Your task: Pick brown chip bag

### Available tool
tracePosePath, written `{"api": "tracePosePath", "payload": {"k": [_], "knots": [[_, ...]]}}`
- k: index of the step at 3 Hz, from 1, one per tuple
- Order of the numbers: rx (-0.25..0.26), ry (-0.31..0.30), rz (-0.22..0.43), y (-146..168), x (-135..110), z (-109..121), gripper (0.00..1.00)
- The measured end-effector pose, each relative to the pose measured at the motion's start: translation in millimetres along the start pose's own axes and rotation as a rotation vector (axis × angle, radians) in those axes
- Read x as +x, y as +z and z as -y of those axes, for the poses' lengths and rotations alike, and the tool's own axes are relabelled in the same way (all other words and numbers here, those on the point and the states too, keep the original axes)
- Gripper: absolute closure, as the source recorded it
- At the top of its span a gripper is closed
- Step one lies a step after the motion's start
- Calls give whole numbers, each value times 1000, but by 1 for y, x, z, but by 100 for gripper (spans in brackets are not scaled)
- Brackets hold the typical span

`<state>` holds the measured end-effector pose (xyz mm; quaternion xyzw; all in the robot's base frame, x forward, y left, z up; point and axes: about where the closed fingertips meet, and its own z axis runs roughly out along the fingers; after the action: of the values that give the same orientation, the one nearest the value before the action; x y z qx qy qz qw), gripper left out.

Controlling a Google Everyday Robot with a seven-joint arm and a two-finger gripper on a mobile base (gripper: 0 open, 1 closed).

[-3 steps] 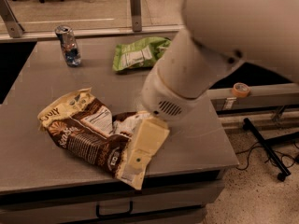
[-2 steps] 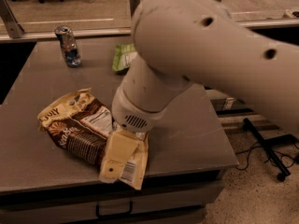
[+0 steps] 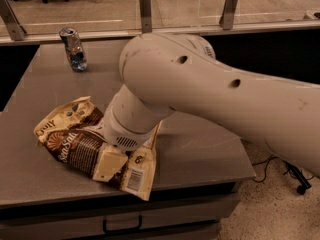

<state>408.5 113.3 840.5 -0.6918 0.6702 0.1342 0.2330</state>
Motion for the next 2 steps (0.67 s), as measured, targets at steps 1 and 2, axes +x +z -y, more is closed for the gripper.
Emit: {"api": "tracePosePath", "payload": {"k": [1, 2], "knots": [[8, -36, 11, 8, -2, 1, 63], [8, -36, 11, 5, -3, 2, 87]]}}
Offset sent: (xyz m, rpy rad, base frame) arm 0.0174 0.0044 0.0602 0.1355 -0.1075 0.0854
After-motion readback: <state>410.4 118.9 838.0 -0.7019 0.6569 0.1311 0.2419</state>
